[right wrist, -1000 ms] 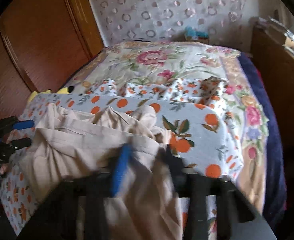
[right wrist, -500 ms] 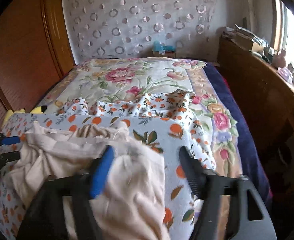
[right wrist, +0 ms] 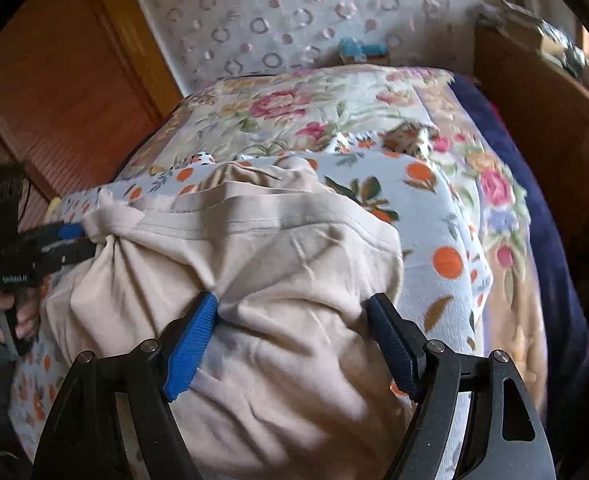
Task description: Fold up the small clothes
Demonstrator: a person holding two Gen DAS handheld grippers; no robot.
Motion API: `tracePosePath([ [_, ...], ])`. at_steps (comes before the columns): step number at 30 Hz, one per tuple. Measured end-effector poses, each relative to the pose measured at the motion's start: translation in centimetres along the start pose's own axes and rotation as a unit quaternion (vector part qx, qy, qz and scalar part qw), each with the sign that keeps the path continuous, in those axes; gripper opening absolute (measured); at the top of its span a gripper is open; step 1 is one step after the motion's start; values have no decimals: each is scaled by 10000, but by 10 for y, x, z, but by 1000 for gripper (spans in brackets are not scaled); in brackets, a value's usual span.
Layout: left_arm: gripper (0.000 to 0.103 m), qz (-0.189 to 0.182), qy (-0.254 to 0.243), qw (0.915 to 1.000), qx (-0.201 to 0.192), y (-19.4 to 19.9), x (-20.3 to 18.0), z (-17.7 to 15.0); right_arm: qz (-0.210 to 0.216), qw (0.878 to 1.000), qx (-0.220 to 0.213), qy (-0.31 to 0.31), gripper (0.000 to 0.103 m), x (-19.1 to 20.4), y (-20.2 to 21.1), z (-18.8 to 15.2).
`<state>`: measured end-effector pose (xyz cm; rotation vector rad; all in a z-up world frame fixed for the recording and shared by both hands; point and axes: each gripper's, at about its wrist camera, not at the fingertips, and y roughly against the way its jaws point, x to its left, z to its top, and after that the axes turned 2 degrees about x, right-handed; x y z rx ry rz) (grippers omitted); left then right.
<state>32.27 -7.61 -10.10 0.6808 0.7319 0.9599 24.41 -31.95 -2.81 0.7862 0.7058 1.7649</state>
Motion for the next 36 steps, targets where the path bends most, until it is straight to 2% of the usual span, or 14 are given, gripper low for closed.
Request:
tracePosePath([
  [2, 46, -70, -56, 10000, 12, -2, -3, 1, 15, 10000, 8, 91, 79, -1, -3, 4],
  [3, 43, -110, -61, 9999, 28, -2, -4, 2, 34, 9999, 10, 100, 77, -2, -3, 5],
  [6, 25, -152, -128, 9998, 23, -2, -9, 1, 40, 9997, -5, 239, 68, -2, -6, 6],
  [9, 23, -121, -134, 9998, 23, -1, -11, 2, 145, 9993, 2, 344, 55, -1, -8, 2],
  [12, 23, -48, -167, 9998, 25, 0, -13, 1, -84, 9987, -46, 494, 55, 0, -3, 1],
  [16, 23, -53, -141, 9999, 34, 0, -13, 1, -505, 9979, -194, 349, 76, -10, 1, 3],
  [18, 23, -79, -92, 9999, 45, 0, -11, 1, -502, 9984, -148, 235, 83, -17, -4, 4],
  [21, 24, -103, -68, 9999, 62, -1, -10, 1, -240, 9997, -40, -29, 84, -21, -14, 3],
  [23, 24, -119, -58, 9999, 77, -1, -10, 2, -180, 9998, -54, 56, 84, -16, -16, 3],
  [26, 17, -130, -144, 9998, 44, 0, -10, 2, 70, 9997, -44, 210, 63, -8, -19, 3],
  [28, 15, -127, -158, 9998, -30, 4, -14, 1, 250, 9992, -22, 313, 36, -9, -19, 4],
  [29, 14, -167, -157, 9997, -111, 10, -15, 0, 394, 9986, -10, 344, 30, -8, -19, 4],
  [31, 14, -252, -176, 9990, -338, 27, -19, -3, 306, 9981, -70, 529, 23, -5, -17, 3],
  [36, 13, -406, -76, 9944, -973, 90, -22, -18, 196, 9934, -572, 973, 21, 8, 15, 9],
])
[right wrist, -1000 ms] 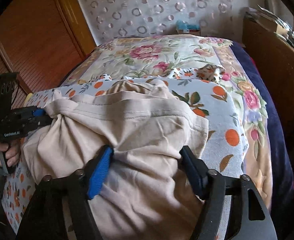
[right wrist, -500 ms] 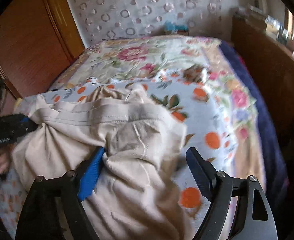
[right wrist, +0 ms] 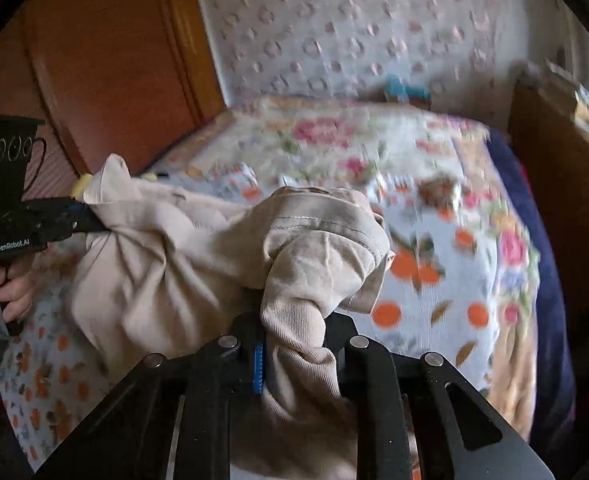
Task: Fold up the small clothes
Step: 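Carry the shirt bundle with both tools toward the yellow plush toy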
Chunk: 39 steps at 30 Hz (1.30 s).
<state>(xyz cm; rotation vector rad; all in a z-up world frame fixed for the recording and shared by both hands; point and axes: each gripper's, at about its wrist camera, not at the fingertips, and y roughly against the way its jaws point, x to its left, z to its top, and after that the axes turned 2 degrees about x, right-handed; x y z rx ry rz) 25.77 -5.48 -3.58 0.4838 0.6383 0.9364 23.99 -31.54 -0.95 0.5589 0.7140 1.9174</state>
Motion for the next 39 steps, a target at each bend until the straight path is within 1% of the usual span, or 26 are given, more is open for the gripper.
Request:
tracePosePath([
  [2, 13, 72, 69, 9995, -295, 29, 4, -4, 56, 9994, -231, 234, 21, 15, 14, 14],
  [5, 13, 315, 332, 9963, -731, 78, 22, -15, 215, 9960, -444, 748, 21, 48, 22, 43],
  [7, 13, 590, 546, 9923, -945, 110, 42, -27, 349, 9912, -535, 1162, 21, 74, 20, 61],
  [10, 13, 1084, 878, 9834, -1158, 149, 77, -51, 583, 9800, -595, 1807, 21, 123, 4, 96],
  [13, 13, 1654, 1278, 9713, -1135, 172, 115, -83, 796, 9635, -568, 2492, 21, 183, -28, 127],
  [14, 13, 1763, 1379, 9683, -1105, 174, 124, -90, 892, 9579, -530, 2676, 21, 203, -41, 137],
  [16, 13, 2006, 1678, 9595, -1048, 181, 149, -111, 976, 9446, -425, 3104, 21, 244, -73, 155],
  [19, 13, 2218, 2064, 9479, -983, 188, 175, -141, 1076, 9269, -228, 3588, 21, 302, -122, 172],
  [21, 13, 2278, 2255, 9429, -906, 187, 188, -155, 1119, 9177, -118, 3811, 21, 330, -153, 181],
  [22, 13, 2308, 2318, 9412, -840, 186, 194, -161, 1128, 9133, -65, 3913, 21, 343, -167, 184],
  [24, 13, 2374, 2389, 9389, -709, 182, 200, -168, 1185, 9087, 21, 4003, 21, 356, -195, 192],
  [26, 14, 2434, 2436, 9370, -581, 177, 206, -173, 1336, 9033, 102, 4075, 23, 369, -217, 198],
  [27, 14, 2450, 2466, 9363, -490, 176, 206, -176, 1347, 9055, 216, 4017, 27, 373, -230, 202],
  [28, 14, 2456, 2483, 9360, -433, 179, 208, -181, 1335, 9106, 333, 3896, 34, 369, -241, 206],
  [29, 15, 2429, 2461, 9375, -402, 179, 208, -183, 1243, 9190, 354, 3724, 38, 365, -250, 210],
  [30, 17, 2421, 2425, 9386, -403, 180, 210, -181, 1135, 9277, 293, 3544, 48, 360, -256, 215],
  [31, 22, 2443, 2384, 9391, -407, 183, 210, -182, 1127, 9334, 252, 3398, 54, 355, -258, 216],
  [32, 29, 2465, 2330, 9398, -419, 187, 207, -184, 1151, 9399, 230, 3206, 55, 346, -262, 219],
  [33, 34, 2493, 2267, 9404, -462, 191, 203, -185, 1156, 9458, 237, 3027, 55, 338, -265, 220],
  [34, 42, 2509, 2212, 9408, -546, 196, 200, -185, 1182, 9510, 250, 2847, 55, 334, -264, 216],
  [35, 45, 2524, 2169, 9410, -612, 201, 196, -183, 1214, 9565, 264, 2639, 55, 324, -268, 216],
  [37, 46, 2613, 2033, 9406, -748, 211, 191, -173, 1130, 9657, 301, 2319, 55, 313, -270, 208],
  [39, 50, 2603, 1894, 9432, -817, 211, 194, -162, 1214, 9709, 371, 2033, 55, 304, -271, 201],
])
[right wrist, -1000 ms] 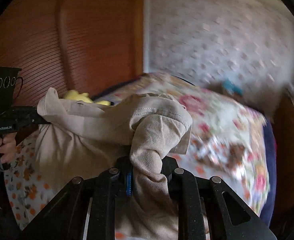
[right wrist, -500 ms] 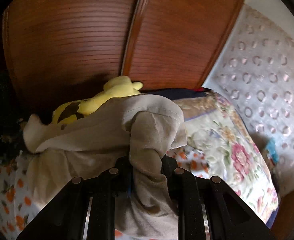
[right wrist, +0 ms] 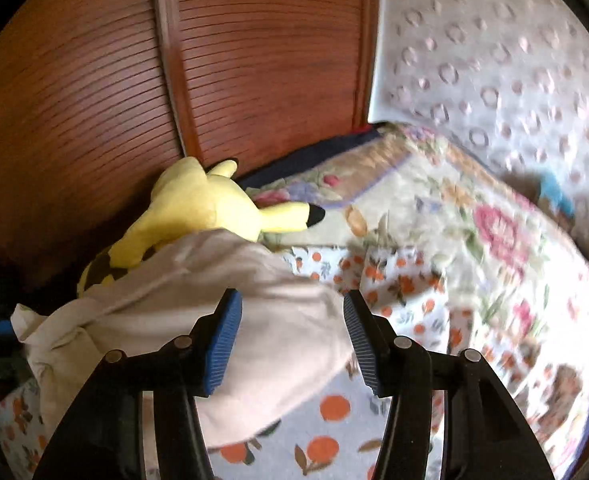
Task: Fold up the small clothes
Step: 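Carry the shirt bundle with both tools toward the yellow plush toy, then lay the shirt bundle beside the yellow plush toy and open both tools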
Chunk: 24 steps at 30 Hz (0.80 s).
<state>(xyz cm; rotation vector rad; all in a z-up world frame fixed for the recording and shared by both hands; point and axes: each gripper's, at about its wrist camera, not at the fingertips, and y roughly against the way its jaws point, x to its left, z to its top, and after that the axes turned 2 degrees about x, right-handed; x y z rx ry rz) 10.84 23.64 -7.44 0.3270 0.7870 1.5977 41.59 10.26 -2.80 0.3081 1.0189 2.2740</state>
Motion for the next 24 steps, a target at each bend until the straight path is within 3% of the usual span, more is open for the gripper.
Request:
tracePosePath([
  [4, 52, -118, -203, 9995, 216, -23, -5, 19, 102, 9990, 113, -417, 55, -9, -5, -8],
  [10, 52, -4, -375, 9987, 338, -46, -11, 33, 147, 9982, -99, -581, 55, -17, 31, -23],
  [19, 52, 551, -337, 9976, -229, 6, 1, 39, 33, 9986, -271, -444, 55, -6, 82, -67],
  [24, 52, 576, -352, 9967, -442, 18, 0, 47, 23, 9987, -310, -412, 55, 2, 100, -81],
])
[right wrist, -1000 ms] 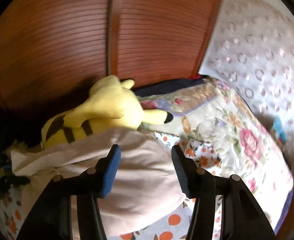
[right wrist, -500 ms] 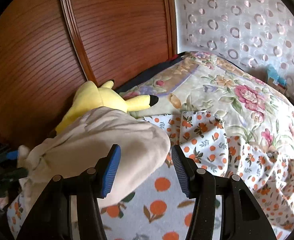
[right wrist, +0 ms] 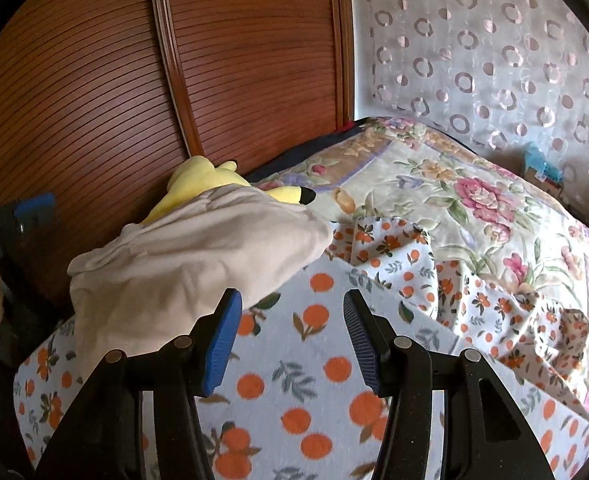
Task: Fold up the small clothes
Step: 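Lay the shirt bundle beside the yellow plush toy and open both tools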
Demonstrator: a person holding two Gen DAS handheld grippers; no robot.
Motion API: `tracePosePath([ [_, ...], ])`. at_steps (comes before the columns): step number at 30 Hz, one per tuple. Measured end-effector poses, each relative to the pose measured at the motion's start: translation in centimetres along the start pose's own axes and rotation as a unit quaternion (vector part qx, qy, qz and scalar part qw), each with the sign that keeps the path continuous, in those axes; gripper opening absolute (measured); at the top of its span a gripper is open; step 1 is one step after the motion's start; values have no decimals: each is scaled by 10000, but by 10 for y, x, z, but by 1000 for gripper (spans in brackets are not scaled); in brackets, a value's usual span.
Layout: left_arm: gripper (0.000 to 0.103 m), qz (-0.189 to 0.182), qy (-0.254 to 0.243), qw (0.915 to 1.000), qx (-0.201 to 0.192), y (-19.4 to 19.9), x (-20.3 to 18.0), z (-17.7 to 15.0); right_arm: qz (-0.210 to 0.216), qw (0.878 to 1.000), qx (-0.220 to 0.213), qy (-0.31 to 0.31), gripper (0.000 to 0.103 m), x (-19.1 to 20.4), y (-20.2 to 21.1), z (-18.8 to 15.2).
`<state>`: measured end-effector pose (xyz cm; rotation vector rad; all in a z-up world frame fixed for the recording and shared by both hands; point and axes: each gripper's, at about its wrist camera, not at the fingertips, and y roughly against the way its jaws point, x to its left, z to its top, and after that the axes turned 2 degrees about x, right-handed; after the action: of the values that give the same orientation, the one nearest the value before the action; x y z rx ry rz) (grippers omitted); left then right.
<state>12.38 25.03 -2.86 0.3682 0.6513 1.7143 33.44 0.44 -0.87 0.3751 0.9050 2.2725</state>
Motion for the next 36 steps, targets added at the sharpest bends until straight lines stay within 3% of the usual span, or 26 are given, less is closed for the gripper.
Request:
tracePosePath([
  [7, 52, -597, 38, 9934, 980, -71, -5, -7, 49, 9998, -115, -146, 55, 1, 29, -17],
  [9, 45, -529, 24, 9919, 1154, -86, -7, -11, 20, 9997, -170, -181, 55, 0, 40, -22],
  [10, 34, -574, -8, 9911, 1198, -91, -7, -12, 4, 9996, -195, -200, 55, 0, 48, -26],
  [11, 20, -623, -20, 9906, 1219, -93, -7, -14, -15, 9995, -216, -216, 55, 0, 54, -31],
  [13, 4, -770, 12, 9905, 1143, -93, -4, -13, -61, 9993, -271, -261, 55, 0, 68, -40],
  [18, 4, -276, 300, 9964, 738, -70, 17, -5, -181, 9982, -431, -372, 55, 6, 98, -66],
  [22, 5, 81, 253, 9973, 688, -58, 24, -8, -249, 9970, -551, -481, 55, 12, 120, -87],
  [24, 11, 61, 217, 9980, 596, -45, 22, -12, -378, 9963, -606, -487, 55, 19, 129, -97],
  [26, 34, -25, 70, 9994, 337, -25, 11, -17, -541, 9949, -657, -539, 55, 25, 137, -104],
  [30, 55, -127, -244, 9996, -13, 6, -15, -22, -951, 9895, -824, -709, 55, 39, 161, -127],
  [32, 77, -126, -374, 9990, -197, 20, -29, -25, -1096, 9868, -906, -779, 55, 48, 171, -134],
  [36, 82, -365, -562, 9967, -463, 51, -62, -33, -1337, 9806, -1125, -891, 55, 66, 194, -149],
])
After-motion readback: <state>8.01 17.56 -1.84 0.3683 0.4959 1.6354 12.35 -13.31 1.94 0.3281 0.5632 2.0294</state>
